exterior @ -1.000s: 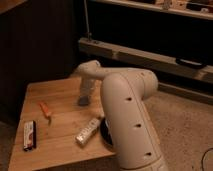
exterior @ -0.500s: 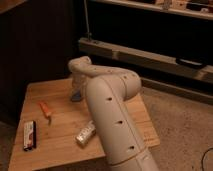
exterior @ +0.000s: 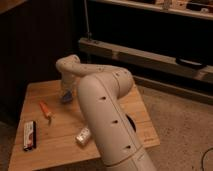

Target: Wipe the white sponge on the table

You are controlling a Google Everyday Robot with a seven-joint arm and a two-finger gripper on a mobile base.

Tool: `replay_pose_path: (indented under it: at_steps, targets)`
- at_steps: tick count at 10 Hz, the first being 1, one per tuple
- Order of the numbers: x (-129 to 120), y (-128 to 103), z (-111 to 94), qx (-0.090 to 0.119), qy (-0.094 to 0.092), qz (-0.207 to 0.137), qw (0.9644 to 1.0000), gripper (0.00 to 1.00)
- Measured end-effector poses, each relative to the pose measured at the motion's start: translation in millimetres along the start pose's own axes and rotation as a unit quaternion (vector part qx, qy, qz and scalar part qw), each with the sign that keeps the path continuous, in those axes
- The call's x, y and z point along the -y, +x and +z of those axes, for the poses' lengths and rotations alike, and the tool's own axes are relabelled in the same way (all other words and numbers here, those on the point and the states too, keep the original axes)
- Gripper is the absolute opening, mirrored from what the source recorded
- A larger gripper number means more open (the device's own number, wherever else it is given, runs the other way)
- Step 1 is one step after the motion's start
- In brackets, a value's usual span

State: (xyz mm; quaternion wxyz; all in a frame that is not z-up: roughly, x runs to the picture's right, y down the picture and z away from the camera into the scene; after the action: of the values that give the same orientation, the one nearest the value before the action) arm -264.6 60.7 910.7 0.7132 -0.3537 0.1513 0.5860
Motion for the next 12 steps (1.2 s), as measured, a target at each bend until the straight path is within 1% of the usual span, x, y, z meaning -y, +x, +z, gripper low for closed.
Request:
replay_pose_path:
  at_steps: [1, 2, 4, 6, 8, 9, 12]
  targets:
    - [-8.3, 10.5, 2.6, -0.006, -0.004, -0.009, 0.9999, 0.00]
    - [-14.3, 27.4, 4.9, -0.014, -0.010, -0.017, 0.9997, 0.00]
    - [-6.9, 56.8, 3.7, -0.023, -0.021, -0.016, 0.9994, 0.00]
    - [4.9, 86.3, 0.9, -0.030, -0.036, -0.005, 0.9989, 0.00]
    - [11.8, 108.9, -0.1, -0.036, -0.048, 0.008, 0.9982, 0.00]
    - [13.1, 119.2, 1.2, -0.041, -0.052, 0.014, 0.9977, 0.00]
    - [27.1, 138.2, 5.3, -0.053, -0.053, 0.038, 0.9965, 0.00]
